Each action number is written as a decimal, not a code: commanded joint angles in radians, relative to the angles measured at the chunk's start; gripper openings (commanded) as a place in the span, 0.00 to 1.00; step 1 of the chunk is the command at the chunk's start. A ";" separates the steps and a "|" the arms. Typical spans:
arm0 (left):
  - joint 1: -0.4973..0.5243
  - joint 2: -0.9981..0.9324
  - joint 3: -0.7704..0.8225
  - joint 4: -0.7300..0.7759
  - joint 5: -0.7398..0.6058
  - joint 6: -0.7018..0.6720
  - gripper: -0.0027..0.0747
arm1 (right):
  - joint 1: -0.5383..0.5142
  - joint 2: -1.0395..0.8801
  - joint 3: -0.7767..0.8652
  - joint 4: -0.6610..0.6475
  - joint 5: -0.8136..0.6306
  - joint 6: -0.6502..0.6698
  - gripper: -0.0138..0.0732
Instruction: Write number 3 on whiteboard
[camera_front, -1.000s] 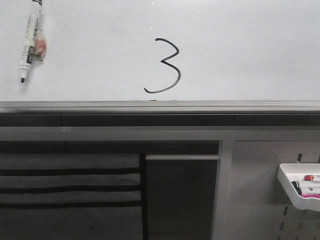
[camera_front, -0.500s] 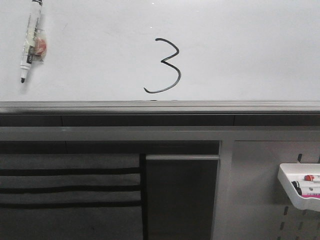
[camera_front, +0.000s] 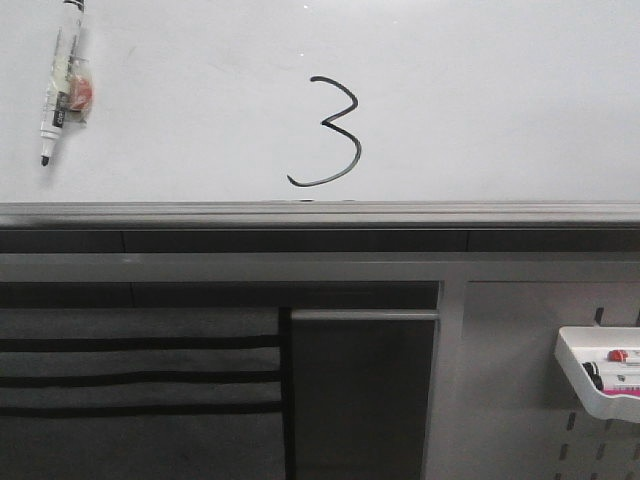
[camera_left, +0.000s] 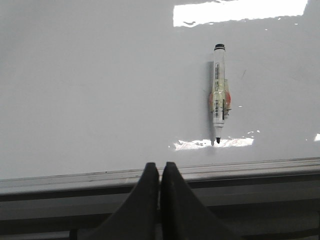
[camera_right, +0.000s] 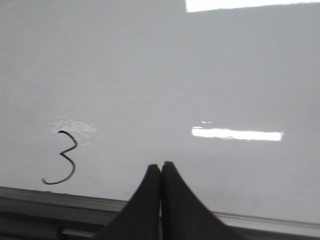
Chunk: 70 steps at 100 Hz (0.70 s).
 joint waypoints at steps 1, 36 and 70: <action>0.004 -0.029 0.003 0.000 -0.077 -0.011 0.01 | -0.061 -0.073 0.117 0.033 -0.184 -0.002 0.07; 0.004 -0.029 0.003 0.000 -0.077 -0.011 0.01 | -0.102 -0.197 0.405 0.052 -0.295 -0.002 0.07; 0.004 -0.029 0.003 0.000 -0.077 -0.011 0.01 | -0.102 -0.197 0.409 0.052 -0.282 -0.002 0.07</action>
